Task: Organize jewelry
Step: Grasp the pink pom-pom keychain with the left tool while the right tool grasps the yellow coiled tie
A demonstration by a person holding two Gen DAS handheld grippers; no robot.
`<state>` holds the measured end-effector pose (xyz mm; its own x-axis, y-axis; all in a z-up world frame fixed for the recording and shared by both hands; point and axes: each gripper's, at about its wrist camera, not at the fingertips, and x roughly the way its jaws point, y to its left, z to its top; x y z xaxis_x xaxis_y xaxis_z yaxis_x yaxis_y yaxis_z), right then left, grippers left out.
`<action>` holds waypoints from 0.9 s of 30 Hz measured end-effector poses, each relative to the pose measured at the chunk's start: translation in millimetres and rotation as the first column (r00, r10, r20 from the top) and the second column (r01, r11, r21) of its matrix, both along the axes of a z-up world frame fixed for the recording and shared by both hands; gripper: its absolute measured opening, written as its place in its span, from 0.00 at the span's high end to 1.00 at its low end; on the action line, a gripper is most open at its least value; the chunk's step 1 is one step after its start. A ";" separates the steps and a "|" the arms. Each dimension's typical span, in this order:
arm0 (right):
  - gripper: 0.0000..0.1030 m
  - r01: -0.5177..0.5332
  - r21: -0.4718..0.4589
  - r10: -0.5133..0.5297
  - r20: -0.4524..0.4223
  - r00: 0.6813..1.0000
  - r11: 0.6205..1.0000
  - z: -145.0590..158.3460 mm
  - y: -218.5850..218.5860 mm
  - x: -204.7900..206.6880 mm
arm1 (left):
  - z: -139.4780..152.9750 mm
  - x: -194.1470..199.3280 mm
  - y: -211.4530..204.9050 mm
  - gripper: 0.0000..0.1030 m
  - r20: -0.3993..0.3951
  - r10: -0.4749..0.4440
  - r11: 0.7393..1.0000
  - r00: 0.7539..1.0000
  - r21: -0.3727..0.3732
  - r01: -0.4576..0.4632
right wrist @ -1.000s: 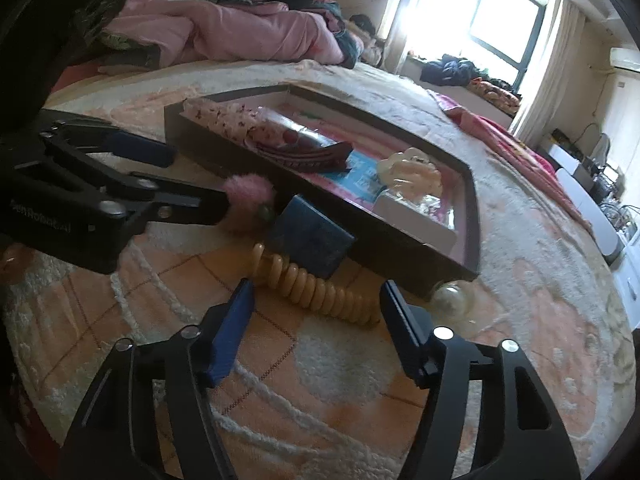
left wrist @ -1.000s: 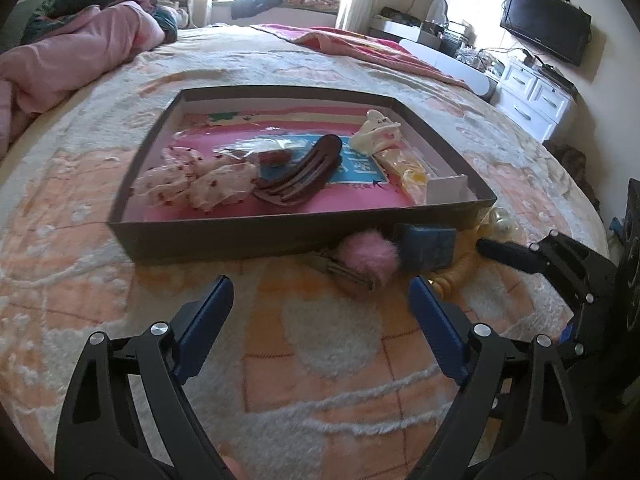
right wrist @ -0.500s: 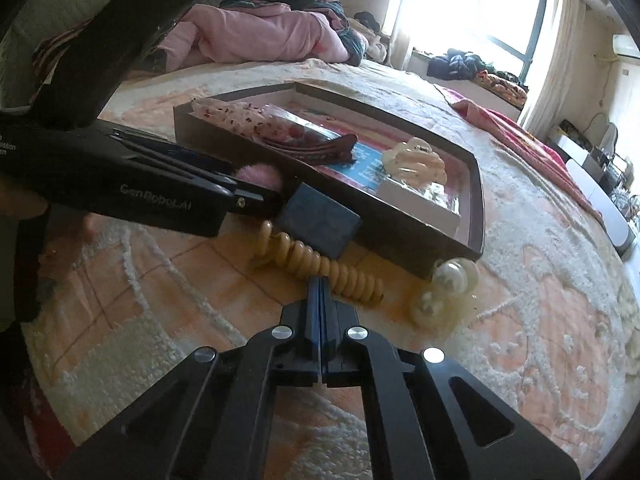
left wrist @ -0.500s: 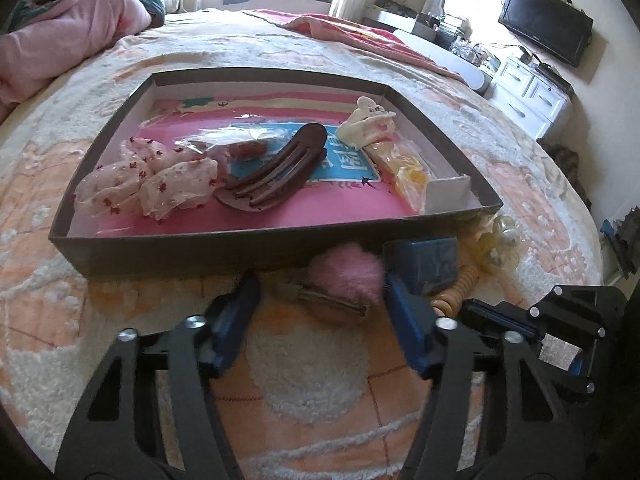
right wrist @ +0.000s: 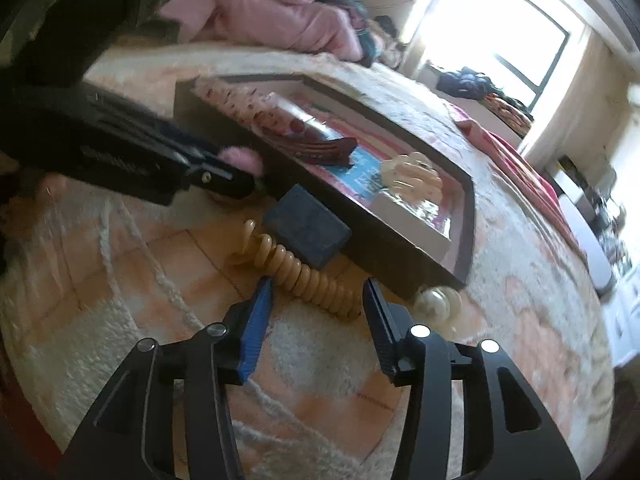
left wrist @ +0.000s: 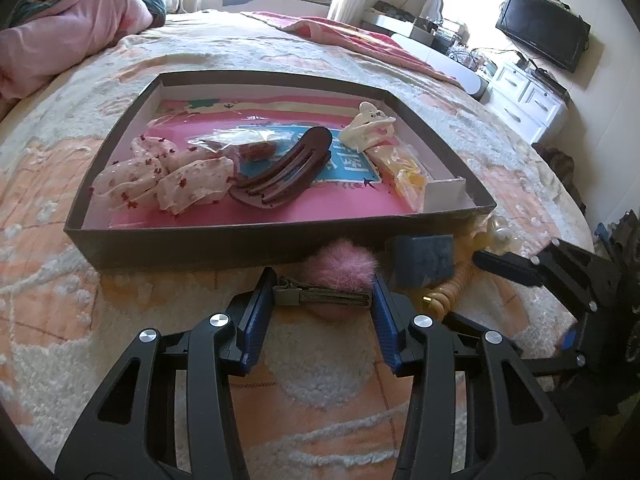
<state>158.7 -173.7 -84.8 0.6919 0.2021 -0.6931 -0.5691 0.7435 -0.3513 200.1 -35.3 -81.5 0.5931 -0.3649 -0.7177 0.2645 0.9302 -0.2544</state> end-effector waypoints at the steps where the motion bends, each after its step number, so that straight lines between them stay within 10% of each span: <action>1: 0.51 -0.016 -0.023 0.016 0.007 1.000 1.000 -0.6 1.5 2.2 | 0.1 -0.2 -0.1 0.64 0.001 0.001 1.000 1.000 -0.001 -0.001; 14: 0.68 -0.073 0.154 0.106 -0.218 0.970 0.985 3.2 -5.2 24.5 | 12.2 -10.2 11.6 0.64 0.028 0.021 1.000 0.999 -0.016 -0.021; 27: 0.84 -0.134 0.233 0.180 -0.191 0.965 0.963 18.8 24.4 -18.1 | 32.5 -19.0 33.3 0.64 0.077 0.077 0.997 0.994 -0.032 -0.075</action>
